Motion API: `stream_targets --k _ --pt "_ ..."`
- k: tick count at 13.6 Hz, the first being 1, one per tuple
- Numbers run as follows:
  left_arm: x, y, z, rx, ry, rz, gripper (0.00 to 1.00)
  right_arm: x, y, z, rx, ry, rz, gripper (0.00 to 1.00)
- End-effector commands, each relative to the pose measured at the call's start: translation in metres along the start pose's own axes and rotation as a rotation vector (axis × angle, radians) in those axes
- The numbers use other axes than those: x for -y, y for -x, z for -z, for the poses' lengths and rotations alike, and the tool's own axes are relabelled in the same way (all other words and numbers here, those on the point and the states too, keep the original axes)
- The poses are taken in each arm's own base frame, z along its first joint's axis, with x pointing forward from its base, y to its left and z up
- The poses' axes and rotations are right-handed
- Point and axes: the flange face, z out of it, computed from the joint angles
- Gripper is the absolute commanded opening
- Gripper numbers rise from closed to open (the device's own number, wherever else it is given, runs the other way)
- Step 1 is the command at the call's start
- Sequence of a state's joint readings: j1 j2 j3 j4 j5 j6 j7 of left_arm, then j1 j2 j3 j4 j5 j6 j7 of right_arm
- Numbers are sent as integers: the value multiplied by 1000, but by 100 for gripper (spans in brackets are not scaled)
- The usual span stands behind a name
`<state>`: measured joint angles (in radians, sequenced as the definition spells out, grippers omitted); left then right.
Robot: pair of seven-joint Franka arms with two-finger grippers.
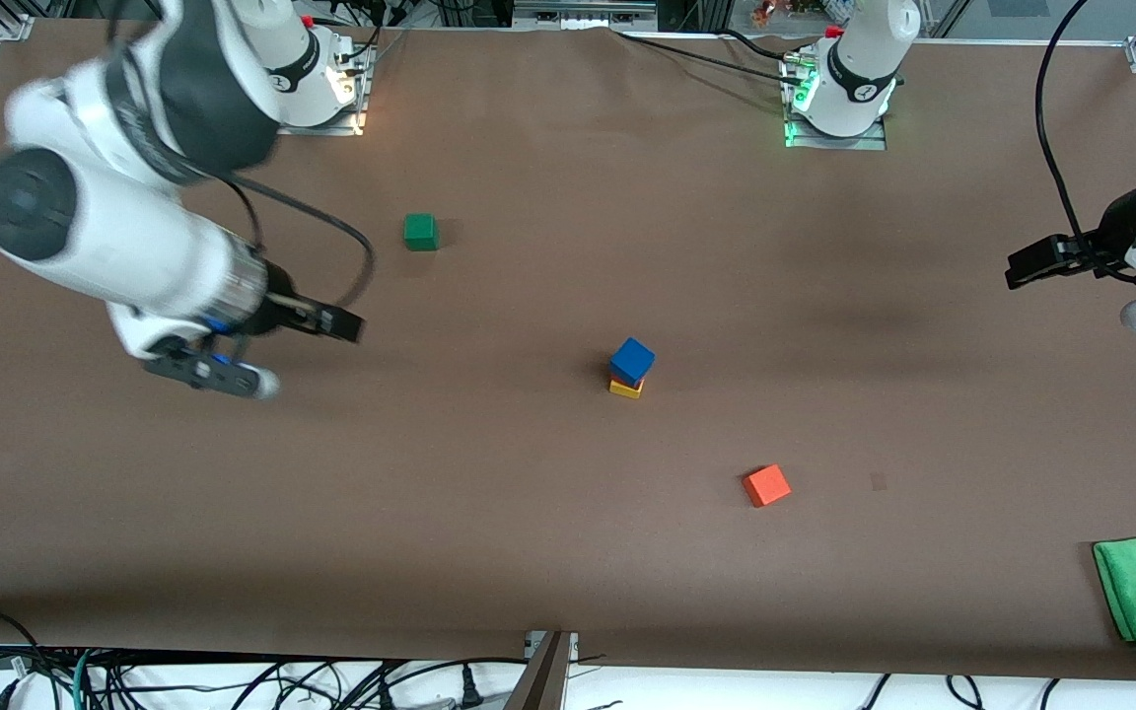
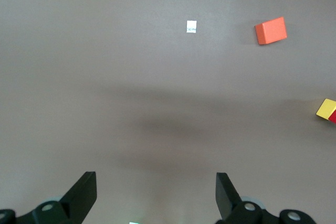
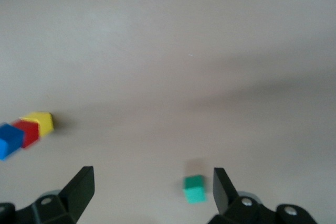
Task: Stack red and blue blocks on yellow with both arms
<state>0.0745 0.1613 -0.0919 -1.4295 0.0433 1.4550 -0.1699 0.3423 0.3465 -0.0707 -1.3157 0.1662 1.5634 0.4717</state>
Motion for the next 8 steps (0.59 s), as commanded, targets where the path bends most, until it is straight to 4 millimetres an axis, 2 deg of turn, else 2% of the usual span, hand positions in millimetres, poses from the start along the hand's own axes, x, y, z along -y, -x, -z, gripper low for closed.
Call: stream_targets --k 1,3,5,7,8 --pt "2 4 5 -11 12 -9 100 -73 52 21 15 -19 109 100" --pt "3 3 5 -11 12 -8 100 -111 64 30 3 -8 156 100" --pt "3 4 5 -12 12 -8 100 -141 62 34 -21 49 181 100" --pt "3 4 5 -12 12 -8 100 -160 55 35 -25 50 207 100" --pt "3 4 5 -12 12 -8 100 -161 53 35 -28 53 221 100"
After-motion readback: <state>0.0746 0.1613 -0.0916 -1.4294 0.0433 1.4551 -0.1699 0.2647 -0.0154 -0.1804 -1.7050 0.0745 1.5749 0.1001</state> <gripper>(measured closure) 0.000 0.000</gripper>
